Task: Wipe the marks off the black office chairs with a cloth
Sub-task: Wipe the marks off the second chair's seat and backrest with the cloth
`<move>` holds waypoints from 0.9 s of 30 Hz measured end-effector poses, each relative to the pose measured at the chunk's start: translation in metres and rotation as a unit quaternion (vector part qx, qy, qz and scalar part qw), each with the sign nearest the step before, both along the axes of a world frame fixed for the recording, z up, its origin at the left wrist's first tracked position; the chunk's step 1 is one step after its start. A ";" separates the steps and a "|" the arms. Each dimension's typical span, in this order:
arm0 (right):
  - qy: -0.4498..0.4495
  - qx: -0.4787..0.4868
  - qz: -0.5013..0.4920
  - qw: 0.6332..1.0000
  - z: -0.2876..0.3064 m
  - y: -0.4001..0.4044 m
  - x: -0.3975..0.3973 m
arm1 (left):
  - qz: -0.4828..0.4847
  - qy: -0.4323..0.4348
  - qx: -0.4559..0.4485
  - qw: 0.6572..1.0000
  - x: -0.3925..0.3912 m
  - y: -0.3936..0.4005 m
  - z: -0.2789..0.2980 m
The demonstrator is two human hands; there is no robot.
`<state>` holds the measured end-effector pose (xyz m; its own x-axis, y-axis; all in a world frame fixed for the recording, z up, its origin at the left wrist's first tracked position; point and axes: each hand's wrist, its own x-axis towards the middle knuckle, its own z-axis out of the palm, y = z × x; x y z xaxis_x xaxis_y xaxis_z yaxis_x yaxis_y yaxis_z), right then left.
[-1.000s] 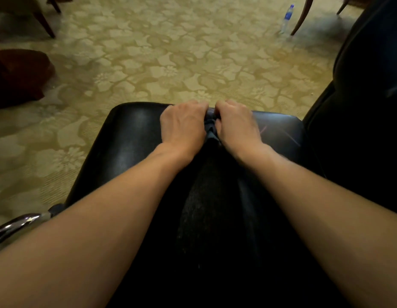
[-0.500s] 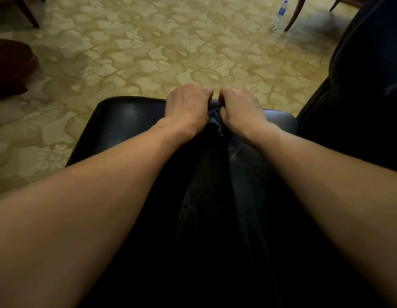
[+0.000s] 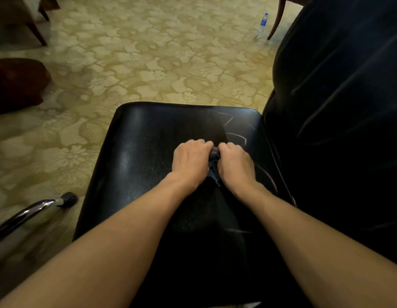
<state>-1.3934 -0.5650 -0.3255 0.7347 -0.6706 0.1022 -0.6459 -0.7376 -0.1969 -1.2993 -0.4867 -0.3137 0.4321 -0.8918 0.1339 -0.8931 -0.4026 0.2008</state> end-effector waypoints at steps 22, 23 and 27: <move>-0.026 0.024 0.032 0.999 -0.008 0.169 -0.182 | 0.002 0.026 -0.011 1.000 -0.171 0.181 -0.010; -0.025 0.025 0.032 0.999 -0.009 0.173 -0.186 | 0.002 0.030 -0.010 0.999 -0.175 0.185 -0.012; -0.020 0.011 0.033 0.999 -0.012 0.179 -0.194 | 0.001 0.024 -0.016 1.000 -0.183 0.192 -0.020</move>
